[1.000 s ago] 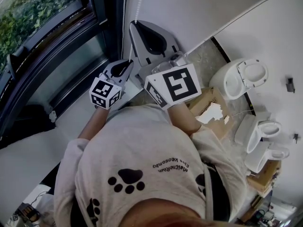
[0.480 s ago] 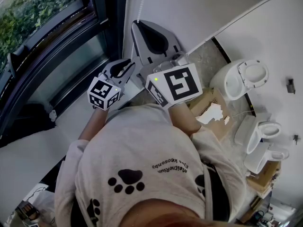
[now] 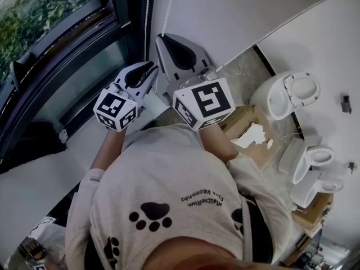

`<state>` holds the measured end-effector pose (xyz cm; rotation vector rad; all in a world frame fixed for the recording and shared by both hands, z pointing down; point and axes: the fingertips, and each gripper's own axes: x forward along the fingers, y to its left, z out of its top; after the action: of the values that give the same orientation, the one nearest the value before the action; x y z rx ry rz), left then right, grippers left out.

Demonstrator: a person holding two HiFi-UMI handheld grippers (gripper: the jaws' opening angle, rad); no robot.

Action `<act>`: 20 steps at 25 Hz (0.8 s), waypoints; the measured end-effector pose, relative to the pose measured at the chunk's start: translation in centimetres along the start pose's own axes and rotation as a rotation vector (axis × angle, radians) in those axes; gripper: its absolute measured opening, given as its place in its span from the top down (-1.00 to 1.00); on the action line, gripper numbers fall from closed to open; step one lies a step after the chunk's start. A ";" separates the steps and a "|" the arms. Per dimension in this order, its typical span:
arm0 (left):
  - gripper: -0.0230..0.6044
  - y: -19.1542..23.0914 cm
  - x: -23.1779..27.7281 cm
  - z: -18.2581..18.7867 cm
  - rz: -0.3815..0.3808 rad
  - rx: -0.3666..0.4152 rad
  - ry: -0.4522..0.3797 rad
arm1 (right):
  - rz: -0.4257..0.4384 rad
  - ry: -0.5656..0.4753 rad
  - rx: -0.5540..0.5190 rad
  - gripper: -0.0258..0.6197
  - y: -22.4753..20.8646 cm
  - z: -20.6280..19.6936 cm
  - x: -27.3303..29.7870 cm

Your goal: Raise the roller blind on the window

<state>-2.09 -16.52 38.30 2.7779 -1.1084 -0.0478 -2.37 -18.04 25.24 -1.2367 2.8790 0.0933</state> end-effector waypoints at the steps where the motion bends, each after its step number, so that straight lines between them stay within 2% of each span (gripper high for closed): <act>1: 0.72 0.1 -0.2 0.5 0.001 -0.001 -0.009 | -0.002 0.006 0.000 0.89 0.1 -0.4 0.0; 11: 0.72 0.4 -1.5 4.6 0.025 0.000 -0.076 | -0.013 0.066 -0.007 0.89 -0.1 -3.7 0.1; 20: 0.72 0.7 -2.3 8.1 0.048 0.022 -0.119 | 0.008 0.171 0.001 0.89 0.4 -8.5 0.4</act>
<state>-4.92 -16.47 30.30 2.7988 -1.2094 -0.1997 -2.80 -18.57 33.78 -1.2944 3.0266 -0.0151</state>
